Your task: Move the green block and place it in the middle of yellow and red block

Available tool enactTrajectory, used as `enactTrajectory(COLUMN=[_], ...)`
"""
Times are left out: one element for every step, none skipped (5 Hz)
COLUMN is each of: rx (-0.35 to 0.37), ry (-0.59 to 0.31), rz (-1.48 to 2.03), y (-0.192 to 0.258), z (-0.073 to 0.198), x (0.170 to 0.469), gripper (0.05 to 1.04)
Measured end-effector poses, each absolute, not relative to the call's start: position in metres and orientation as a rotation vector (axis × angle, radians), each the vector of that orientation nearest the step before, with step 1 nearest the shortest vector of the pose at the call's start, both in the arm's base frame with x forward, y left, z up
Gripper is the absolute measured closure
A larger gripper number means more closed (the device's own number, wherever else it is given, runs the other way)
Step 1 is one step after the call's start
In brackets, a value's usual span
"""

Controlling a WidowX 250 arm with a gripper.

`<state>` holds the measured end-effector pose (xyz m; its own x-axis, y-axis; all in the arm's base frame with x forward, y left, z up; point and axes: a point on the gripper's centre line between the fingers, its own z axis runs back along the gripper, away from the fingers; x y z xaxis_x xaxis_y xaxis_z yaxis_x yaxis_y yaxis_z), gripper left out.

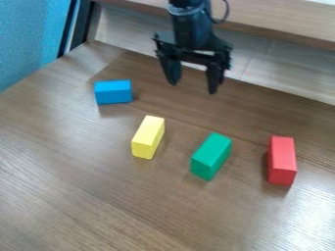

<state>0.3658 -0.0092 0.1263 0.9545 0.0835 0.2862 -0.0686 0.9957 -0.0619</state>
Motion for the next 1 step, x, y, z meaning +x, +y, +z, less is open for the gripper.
enactTrajectory(rx=[-0.056], ry=[-0.301], rz=[0.107], y=[0.0013], z=[0.1301], x=[0.3714], gripper=[0.083])
